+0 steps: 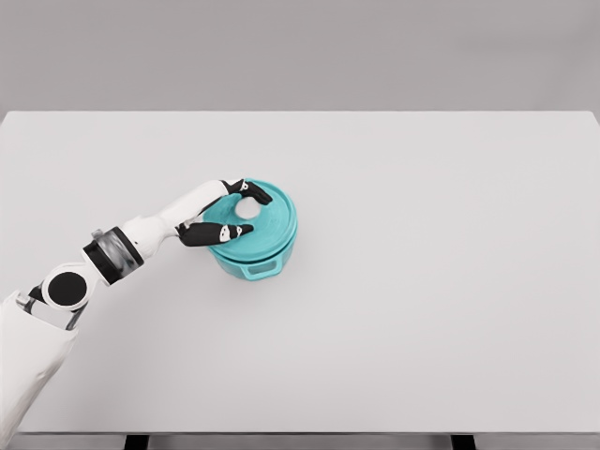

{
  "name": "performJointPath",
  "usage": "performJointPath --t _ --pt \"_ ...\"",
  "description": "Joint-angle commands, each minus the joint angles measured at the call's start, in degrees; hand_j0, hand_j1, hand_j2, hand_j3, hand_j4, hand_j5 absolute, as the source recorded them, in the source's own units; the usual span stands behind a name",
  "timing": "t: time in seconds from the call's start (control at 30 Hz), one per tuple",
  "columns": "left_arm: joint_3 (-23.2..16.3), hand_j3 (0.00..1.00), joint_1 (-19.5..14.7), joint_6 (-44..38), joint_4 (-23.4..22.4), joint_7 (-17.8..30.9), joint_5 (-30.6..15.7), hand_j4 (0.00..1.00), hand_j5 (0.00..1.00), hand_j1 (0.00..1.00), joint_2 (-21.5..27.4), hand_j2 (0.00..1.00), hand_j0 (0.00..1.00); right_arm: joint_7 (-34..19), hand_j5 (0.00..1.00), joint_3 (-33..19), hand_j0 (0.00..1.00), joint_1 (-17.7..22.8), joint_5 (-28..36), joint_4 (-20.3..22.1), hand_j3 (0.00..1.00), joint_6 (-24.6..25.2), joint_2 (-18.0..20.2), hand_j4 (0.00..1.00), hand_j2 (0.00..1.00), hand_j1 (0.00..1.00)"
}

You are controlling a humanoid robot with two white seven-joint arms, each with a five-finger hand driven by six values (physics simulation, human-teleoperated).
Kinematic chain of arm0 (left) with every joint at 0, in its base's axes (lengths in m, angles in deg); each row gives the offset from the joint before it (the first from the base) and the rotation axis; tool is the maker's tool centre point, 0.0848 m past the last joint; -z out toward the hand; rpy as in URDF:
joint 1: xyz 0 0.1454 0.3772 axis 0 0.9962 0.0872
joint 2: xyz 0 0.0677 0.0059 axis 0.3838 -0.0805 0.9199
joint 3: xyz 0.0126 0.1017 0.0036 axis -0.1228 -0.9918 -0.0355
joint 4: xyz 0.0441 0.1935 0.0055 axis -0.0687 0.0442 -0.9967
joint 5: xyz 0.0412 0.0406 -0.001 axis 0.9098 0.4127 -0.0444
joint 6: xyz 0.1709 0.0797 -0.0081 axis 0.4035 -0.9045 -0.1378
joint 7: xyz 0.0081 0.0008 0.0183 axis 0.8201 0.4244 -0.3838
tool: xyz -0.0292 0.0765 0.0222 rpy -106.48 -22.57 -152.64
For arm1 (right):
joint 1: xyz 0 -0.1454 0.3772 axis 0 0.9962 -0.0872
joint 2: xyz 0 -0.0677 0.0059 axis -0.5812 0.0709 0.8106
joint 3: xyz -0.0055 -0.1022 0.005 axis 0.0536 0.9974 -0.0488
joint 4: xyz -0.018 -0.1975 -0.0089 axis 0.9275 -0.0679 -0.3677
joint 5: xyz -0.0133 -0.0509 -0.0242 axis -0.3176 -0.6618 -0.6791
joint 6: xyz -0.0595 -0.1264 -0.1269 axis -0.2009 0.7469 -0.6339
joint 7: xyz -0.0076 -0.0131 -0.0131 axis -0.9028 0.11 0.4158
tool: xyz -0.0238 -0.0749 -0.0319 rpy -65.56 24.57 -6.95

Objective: Cover the pot with left arm

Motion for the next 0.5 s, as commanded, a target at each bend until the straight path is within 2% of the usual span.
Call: performJointPath --t 0.0,0.4,0.47 --pt "0.0 0.67 0.0 0.0 0.0 0.0 -0.1 0.67 0.67 0.67 0.0 0.67 0.67 0.0 1.00 0.0 1.00 0.0 0.0 0.0 1.00 0.0 0.0 1.00 1.00 1.00" --pt "0.0 0.69 0.4 0.0 0.0 -0.1 -0.1 0.69 0.69 0.69 0.0 0.69 0.69 0.0 1.00 0.0 1.00 0.0 0.0 -0.1 1.00 0.0 0.0 1.00 1.00 1.00" --pt "0.1 0.76 0.5 0.0 0.0 -0.1 0.0 0.76 0.76 0.76 0.0 0.76 0.76 0.0 1.00 0.0 1.00 -0.1 0.0 0.0 1.00 0.0 0.0 1.00 1.00 1.00"
